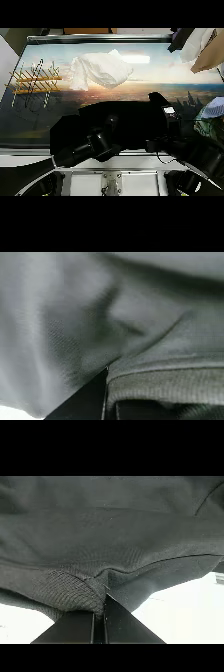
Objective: Fold the clothes and pants, and hang the long-sleeved shirts on hangers.
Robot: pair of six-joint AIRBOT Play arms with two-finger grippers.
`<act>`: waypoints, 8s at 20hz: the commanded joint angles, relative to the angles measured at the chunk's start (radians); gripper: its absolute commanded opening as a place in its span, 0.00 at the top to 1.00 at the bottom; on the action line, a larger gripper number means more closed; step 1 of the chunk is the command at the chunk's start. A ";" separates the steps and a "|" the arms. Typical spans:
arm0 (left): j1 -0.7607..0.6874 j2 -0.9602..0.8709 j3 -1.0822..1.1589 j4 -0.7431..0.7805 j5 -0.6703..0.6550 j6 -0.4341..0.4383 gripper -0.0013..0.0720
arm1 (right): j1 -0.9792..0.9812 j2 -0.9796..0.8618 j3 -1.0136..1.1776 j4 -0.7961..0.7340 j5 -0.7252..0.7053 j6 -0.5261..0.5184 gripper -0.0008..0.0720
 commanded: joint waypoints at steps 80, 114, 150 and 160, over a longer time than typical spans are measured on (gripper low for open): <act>1.179 -0.766 0.686 0.391 0.183 0.674 0.74 | -0.211 -0.506 0.472 0.105 0.138 -0.279 0.95; 1.131 -0.022 0.546 -0.571 -0.594 1.691 0.96 | -0.211 -0.506 0.472 0.104 0.138 -0.279 0.95; 0.994 0.196 -0.097 -0.544 -0.523 2.010 0.96 | -0.211 -0.506 0.472 0.105 0.138 -0.279 0.95; 0.808 0.062 -0.049 -0.554 -0.371 1.950 0.96 | -0.211 -0.506 0.472 0.105 0.138 -0.279 0.95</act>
